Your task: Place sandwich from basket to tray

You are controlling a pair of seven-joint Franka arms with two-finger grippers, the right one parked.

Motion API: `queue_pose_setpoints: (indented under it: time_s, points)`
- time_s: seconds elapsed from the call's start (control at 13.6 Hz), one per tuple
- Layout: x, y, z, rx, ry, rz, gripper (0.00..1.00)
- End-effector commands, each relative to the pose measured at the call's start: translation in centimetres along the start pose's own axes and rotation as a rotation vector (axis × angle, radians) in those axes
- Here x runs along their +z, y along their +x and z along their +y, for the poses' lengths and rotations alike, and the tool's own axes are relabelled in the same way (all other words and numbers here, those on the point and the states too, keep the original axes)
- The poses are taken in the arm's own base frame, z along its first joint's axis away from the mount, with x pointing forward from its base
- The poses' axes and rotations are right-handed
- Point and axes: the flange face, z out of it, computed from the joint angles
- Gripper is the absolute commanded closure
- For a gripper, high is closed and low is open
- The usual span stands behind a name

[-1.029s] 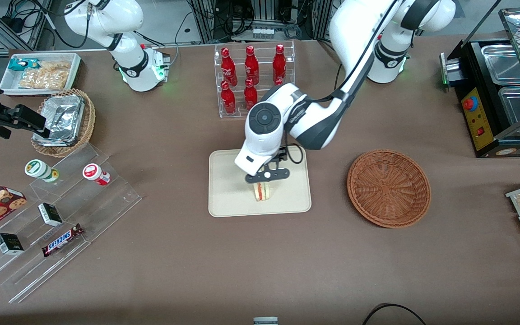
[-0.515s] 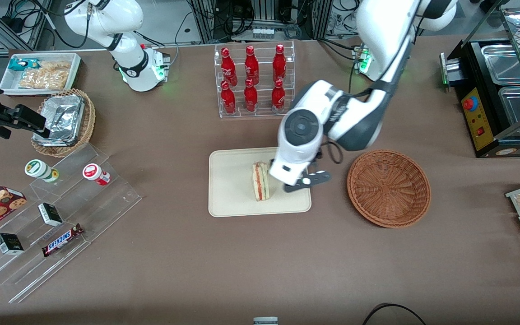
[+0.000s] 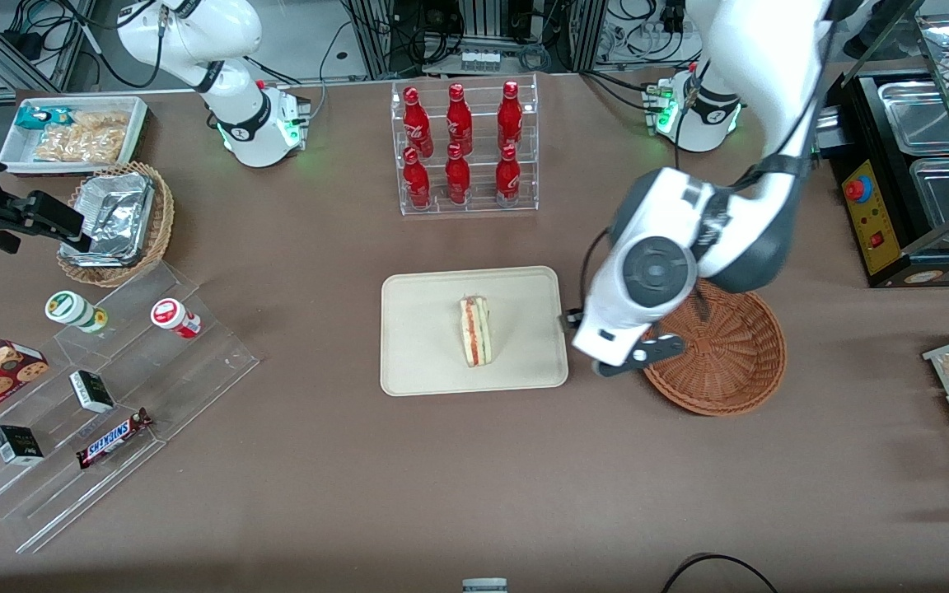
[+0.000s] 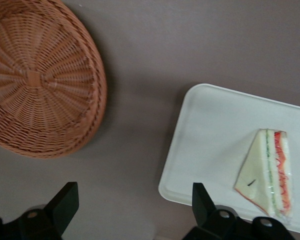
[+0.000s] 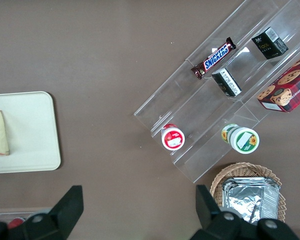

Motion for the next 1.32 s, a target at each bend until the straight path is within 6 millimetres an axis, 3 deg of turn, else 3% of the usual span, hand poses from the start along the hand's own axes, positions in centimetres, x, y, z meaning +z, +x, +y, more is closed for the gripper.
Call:
queue_pose_setpoints:
  time_s: [0.0, 0.22, 0.37, 0.88, 1.25]
  points:
    - [-1.9, 0.4, -5.5, 0.038, -0.006, -0.001, 0.00]
    - [-3.8, 1.6, -9.9, 0.090, -0.008, -0.025, 0.00]
    - [-5.4, 1.8, -14.3, 0.122, -0.024, -0.027, 0.00]
    - [-11.1, -0.3, -24.4, 0.286, -0.055, -0.054, 0.00]
    - [-14.7, -1.7, -28.8, 0.326, -0.019, 0.019, 0.00]
